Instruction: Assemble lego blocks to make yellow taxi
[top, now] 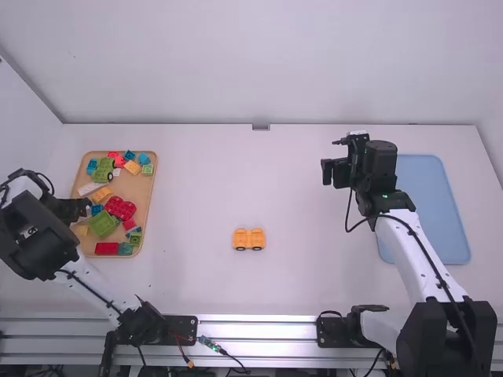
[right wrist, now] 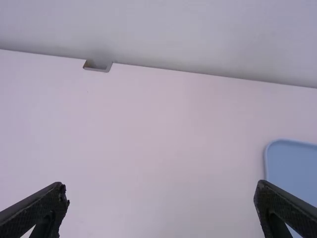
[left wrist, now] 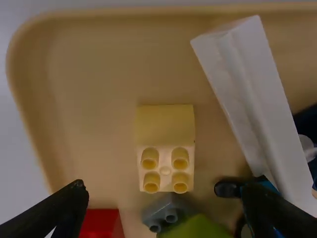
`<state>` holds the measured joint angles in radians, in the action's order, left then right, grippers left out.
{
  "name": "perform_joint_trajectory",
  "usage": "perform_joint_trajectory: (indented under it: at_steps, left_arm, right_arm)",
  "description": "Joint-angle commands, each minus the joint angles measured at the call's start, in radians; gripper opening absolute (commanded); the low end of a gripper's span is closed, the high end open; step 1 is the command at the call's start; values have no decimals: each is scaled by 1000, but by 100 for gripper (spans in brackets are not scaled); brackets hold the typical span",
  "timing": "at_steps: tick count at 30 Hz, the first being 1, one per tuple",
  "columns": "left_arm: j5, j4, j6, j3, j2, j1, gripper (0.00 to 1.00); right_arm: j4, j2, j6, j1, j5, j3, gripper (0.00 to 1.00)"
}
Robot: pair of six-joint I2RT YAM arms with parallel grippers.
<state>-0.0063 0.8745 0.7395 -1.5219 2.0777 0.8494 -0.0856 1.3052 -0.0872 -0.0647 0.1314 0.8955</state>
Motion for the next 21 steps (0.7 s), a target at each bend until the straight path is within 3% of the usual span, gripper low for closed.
perform_joint_trajectory:
  at_steps: [1,17,21]
  left_arm:
    - [-23,0,-4,-22,26,-14,82]
    - [-23,-60,-4,35,26,-19,78]
    - [-24,-40,-3,37,26,-20,72]
  right_arm:
    - [3,1,-3,-2,3,18,99]
    - [3,1,-3,-2,3,18,99]
    - [3,1,-3,-2,2,18,99]
